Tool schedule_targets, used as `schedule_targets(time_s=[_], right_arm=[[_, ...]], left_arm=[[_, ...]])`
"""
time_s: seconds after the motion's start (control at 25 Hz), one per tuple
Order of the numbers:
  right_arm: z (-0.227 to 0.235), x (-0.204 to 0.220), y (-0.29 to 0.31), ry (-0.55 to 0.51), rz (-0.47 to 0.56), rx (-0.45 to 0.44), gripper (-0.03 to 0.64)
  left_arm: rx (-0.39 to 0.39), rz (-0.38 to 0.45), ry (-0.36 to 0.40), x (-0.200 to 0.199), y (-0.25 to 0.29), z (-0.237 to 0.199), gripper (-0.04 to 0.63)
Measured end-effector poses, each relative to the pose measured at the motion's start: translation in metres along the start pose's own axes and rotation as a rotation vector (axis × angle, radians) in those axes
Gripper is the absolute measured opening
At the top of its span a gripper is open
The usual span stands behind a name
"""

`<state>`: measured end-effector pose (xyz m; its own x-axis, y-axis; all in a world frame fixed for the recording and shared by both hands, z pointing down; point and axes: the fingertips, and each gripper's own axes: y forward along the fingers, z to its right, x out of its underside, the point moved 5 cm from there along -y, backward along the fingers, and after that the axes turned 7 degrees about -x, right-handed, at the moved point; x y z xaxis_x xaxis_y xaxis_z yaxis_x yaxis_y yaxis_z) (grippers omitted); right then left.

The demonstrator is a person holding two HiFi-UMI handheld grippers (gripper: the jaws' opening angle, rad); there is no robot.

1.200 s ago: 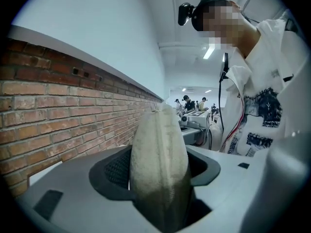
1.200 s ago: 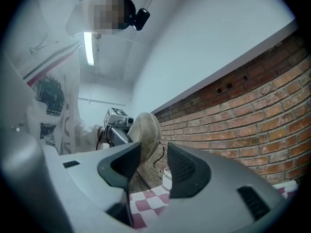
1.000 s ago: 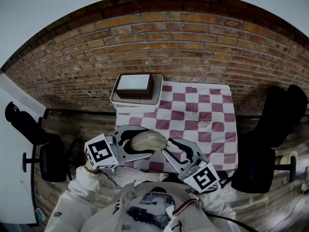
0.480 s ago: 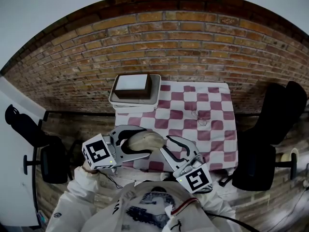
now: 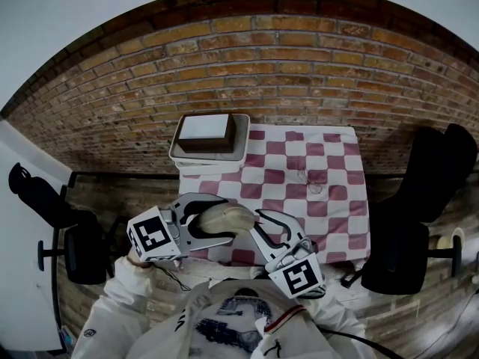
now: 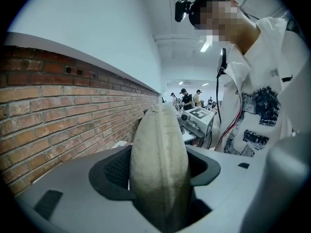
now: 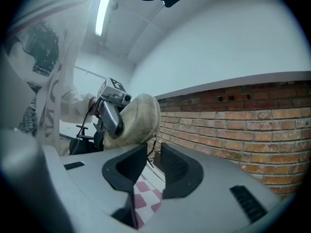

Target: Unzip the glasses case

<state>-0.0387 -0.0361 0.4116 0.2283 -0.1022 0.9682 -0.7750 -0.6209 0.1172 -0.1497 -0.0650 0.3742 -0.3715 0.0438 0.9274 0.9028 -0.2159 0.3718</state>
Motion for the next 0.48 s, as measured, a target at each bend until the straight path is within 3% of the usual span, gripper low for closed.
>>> schedule_targets(time_s=[0.48], right_arm=[[0.0050, 0.0008, 0.0031, -0.045, -0.023, 0.048, 0.028]], left_arm=[[0.027, -0.004, -0.002, 0.0015, 0.0035, -0.0018, 0.304]])
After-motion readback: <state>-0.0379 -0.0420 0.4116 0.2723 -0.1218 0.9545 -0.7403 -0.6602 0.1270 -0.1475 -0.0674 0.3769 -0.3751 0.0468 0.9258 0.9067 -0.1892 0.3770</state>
